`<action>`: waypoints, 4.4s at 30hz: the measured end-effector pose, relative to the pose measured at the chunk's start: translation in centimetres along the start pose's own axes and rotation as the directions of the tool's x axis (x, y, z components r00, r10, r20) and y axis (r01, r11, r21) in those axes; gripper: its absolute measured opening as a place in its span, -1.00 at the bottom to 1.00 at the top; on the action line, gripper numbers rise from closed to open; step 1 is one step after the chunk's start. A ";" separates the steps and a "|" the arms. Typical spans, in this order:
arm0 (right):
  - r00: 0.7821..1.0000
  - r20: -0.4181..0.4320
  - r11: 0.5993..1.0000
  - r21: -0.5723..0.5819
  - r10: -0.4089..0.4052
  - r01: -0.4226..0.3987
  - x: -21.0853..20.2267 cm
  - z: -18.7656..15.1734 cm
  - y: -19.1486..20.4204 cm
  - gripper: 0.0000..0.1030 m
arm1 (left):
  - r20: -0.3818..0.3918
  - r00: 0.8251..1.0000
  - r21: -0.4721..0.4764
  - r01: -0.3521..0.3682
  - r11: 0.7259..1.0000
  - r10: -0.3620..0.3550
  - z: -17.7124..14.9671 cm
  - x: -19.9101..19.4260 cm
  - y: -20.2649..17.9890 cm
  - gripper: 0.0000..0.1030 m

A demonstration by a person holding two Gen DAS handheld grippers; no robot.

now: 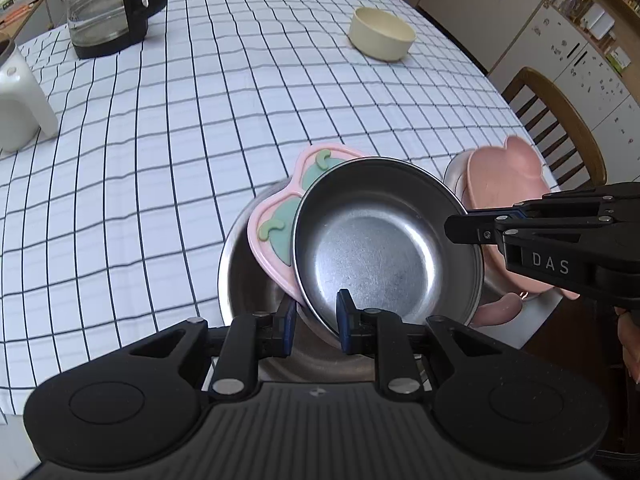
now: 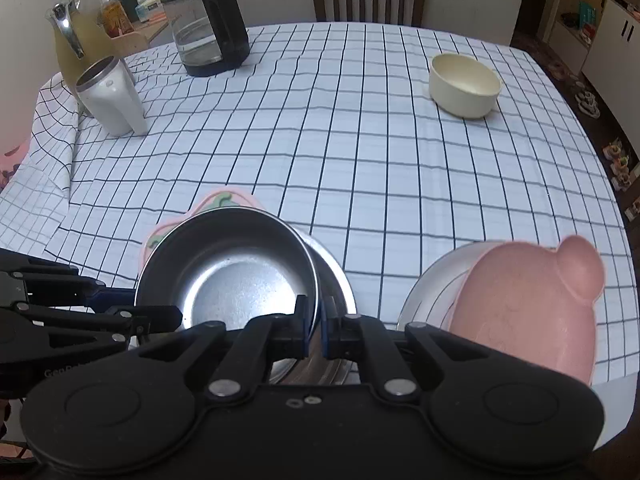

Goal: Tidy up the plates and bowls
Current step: 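Lift the pink pot with both grippers and carry it over the steel bowl, then lower the pink pot into the steel bowl and open both grippers, then move both grippers to the cream ceramic bowl, then close both grippers on the rim of the cream bowl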

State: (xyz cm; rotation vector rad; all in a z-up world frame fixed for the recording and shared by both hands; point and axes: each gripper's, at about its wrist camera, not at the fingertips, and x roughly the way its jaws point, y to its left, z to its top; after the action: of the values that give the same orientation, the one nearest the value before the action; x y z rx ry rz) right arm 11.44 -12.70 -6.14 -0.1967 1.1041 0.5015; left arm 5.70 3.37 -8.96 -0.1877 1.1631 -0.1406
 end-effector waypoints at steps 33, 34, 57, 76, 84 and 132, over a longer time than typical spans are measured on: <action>0.996 -0.069 0.998 -0.013 0.062 -0.063 1.6 -0.3 0.3 -0.59 | -0.028 1.000 -0.039 0.004 0.999 -0.005 0.0 1.7 1.8 -0.52; 0.996 -0.067 0.998 -0.015 0.063 -0.064 1.5 -0.2 0.2 -0.58 | -0.024 1.000 -0.034 0.002 0.999 -0.003 0.0 1.5 1.8 -0.49; 0.995 0.071 0.997 -0.036 0.069 -0.067 -3.2 2.9 -1.7 0.02 | 0.251 0.968 -0.014 0.014 1.000 -0.010 5.3 -4.2 0.8 0.45; 0.965 0.260 1.000 -0.004 -0.015 0.017 -4.9 9.8 -9.8 0.98 | 0.376 0.927 0.046 -0.012 0.999 -0.006 17.4 -1.2 -4.3 0.55; 0.955 0.291 0.998 0.036 -0.060 0.051 -2.8 13.7 -14.6 1.00 | 0.310 0.951 0.038 -0.006 0.999 -0.006 23.4 3.2 -5.8 0.54; 0.996 0.007 0.959 0.270 -0.086 0.081 16.6 23.6 -25.5 -0.25 | 0.066 0.995 0.089 -0.085 0.992 0.079 36.3 24.0 -7.4 -0.57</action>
State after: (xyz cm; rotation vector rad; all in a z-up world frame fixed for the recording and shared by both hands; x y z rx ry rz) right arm 48.44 -20.82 -12.77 0.0000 1.1284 0.2724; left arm 48.38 -6.09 -15.01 -0.0627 1.0983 -0.1147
